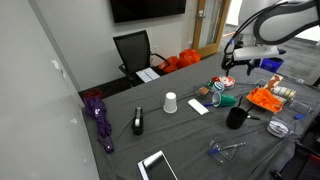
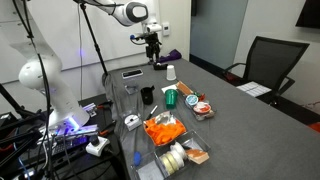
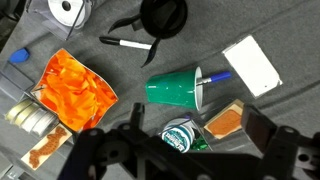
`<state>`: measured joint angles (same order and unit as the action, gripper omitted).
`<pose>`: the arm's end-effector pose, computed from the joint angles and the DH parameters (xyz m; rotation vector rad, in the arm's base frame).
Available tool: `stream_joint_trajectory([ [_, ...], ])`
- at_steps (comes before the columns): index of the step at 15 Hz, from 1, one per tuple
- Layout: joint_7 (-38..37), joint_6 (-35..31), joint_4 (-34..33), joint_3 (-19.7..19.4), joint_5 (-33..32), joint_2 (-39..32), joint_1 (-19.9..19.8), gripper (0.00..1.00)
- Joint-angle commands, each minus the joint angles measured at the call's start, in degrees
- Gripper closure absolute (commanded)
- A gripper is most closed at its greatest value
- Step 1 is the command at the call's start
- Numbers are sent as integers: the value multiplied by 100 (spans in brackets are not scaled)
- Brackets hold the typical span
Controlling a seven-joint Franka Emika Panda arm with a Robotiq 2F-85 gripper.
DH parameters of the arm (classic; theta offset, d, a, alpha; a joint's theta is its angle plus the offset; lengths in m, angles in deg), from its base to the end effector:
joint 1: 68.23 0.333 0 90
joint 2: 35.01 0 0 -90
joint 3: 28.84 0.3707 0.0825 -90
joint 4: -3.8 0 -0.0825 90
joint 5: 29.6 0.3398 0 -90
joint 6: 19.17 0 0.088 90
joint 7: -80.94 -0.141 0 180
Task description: Put the green cup in an upright position
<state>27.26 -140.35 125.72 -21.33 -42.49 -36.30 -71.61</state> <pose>0.5042 0.0193 0.4423 2.7567 -1.0765 0.0891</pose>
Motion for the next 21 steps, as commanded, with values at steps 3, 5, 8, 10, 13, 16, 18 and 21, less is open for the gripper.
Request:
stream_joint_trajectory([
  [3, 1, 72, -330, -412, -37, -432, 324, 0],
  [5, 0, 67, -334, -451, -38, -448, 363, 0],
  [8, -2, 68, -334, -441, -39, -409, 389, 0],
  [10, -2, 68, -334, -441, -39, -405, 390, 0],
  [13, -340, 144, -361, -522, -333, -418, 461, 0],
  [16, -591, 397, -391, -589, -712, -410, 525, 0],
  [18, -786, 336, -803, -646, -1034, -1053, 531, 0],
  [21, -872, 468, -1111, -746, -1260, -1537, 594, 0],
])
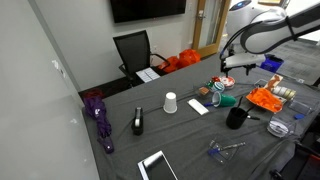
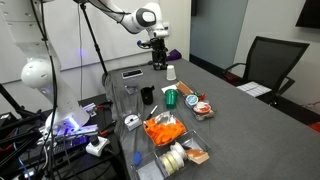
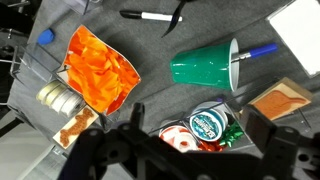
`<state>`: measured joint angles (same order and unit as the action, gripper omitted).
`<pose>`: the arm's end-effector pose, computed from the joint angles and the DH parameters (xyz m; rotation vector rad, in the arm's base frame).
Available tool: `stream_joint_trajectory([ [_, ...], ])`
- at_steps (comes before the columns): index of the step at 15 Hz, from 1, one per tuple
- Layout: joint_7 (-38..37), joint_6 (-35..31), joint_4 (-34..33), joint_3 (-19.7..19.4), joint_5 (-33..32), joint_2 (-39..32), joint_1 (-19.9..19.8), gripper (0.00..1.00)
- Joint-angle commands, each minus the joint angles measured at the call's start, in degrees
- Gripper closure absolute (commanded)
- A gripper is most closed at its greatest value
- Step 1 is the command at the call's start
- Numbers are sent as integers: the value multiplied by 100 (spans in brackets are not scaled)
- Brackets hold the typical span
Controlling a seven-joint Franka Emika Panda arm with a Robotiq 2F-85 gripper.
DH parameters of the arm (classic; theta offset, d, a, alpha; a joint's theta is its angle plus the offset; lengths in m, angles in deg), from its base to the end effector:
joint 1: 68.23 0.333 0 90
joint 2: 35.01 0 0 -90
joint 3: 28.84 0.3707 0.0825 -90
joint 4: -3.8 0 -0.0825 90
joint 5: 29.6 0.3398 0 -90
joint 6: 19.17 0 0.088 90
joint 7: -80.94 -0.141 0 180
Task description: Put the green cup in an upright position
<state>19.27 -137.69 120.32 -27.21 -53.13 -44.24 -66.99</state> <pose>0.5394 -0.0062 0.4085 2.5610 -1.0908 0.1104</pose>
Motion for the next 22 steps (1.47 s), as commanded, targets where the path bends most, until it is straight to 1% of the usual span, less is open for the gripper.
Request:
stream_joint_trajectory([
  [1, -83, 152, -689, -204, -186, -947, 157, 0],
  [5, 97, 312, -1252, -387, -40, -1702, 314, 0],
  [9, 275, 246, -1584, -473, 119, -2114, 377, 0],
  [19, 828, 520, -2058, -637, 228, -2617, 409, 0],
  [22, 1084, 796, -2255, -644, 280, -2808, 436, 0],
])
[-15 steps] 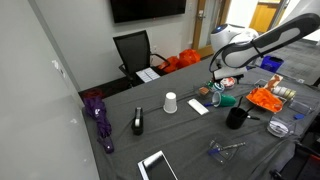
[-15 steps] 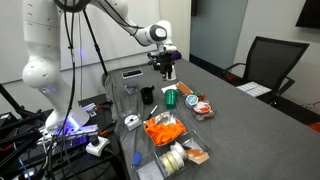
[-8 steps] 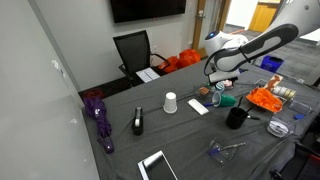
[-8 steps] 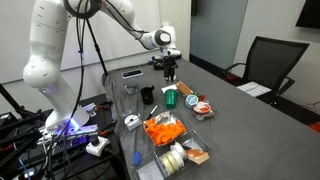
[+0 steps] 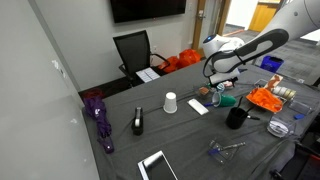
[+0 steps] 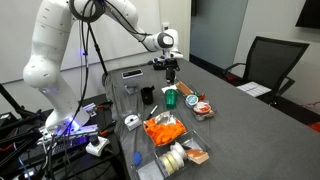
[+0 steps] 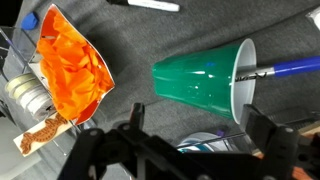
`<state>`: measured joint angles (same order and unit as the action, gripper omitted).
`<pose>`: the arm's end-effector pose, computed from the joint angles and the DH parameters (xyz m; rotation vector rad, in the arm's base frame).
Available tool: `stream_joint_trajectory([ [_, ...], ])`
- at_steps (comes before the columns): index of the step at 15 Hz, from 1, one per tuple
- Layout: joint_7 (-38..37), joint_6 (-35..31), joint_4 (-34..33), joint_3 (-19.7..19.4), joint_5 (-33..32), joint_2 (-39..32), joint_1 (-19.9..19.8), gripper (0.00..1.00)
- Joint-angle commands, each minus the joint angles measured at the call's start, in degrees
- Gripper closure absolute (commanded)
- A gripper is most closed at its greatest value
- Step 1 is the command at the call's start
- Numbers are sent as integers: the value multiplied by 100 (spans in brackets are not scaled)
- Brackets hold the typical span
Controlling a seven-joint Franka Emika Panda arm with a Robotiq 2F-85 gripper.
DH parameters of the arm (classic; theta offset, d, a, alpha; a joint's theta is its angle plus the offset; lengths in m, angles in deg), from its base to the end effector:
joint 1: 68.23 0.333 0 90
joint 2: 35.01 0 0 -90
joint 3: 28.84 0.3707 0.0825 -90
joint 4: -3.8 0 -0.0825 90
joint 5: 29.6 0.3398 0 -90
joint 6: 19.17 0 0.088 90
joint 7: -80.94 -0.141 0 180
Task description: Put the green cup in an upright position
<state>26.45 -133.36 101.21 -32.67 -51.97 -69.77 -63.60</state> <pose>0.6320 -0.0213 0.2695 2.5014 -0.9306 -0.1424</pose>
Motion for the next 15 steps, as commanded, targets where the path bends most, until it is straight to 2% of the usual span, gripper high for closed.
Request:
stream_joint_trajectory([
  [1, 426, 429, -401, -101, 185, -315, 104, 0],
  [8, 733, 214, -544, -73, 484, -534, 76, 0],
  [15, 668, 353, -635, -285, 267, -723, 251, 0],
])
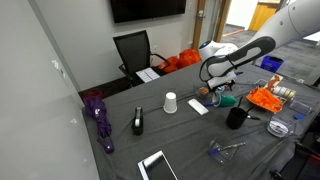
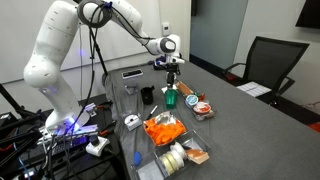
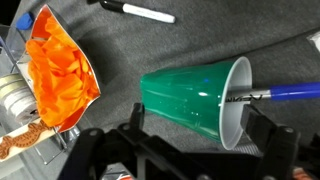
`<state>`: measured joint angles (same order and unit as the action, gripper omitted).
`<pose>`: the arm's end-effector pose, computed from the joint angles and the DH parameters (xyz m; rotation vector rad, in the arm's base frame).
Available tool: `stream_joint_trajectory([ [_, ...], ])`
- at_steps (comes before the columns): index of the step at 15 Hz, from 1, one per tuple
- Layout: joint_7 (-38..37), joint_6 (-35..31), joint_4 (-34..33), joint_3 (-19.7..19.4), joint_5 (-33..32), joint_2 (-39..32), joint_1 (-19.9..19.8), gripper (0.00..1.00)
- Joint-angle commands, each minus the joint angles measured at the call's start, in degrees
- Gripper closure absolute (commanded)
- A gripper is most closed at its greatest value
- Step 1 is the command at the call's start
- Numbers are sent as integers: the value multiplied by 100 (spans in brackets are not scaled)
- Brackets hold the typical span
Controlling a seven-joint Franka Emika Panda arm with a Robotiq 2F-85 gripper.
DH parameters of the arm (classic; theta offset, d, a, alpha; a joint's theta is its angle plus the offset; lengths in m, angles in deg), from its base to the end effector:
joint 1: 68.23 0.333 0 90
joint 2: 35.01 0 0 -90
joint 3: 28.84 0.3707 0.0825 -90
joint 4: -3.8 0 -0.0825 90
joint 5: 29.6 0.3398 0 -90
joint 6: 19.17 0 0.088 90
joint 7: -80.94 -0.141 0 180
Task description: Put the green cup in an upright position
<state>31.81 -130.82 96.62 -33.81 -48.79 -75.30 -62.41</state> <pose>0.6423 -0.0153 0.2342 2.5232 -0.8480 -0.2597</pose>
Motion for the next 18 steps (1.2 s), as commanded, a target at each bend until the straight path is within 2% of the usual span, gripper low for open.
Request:
stream_joint_trajectory([
  [1, 73, 177, -211, -236, -133, -214, 189, 0],
  [6, -433, 846, -443, -582, -658, -438, 521, 0],
  [12, -887, 1606, -670, -601, -978, -581, 662, 0],
  [18, -921, 1613, -738, -598, -1193, -674, 550, 0],
])
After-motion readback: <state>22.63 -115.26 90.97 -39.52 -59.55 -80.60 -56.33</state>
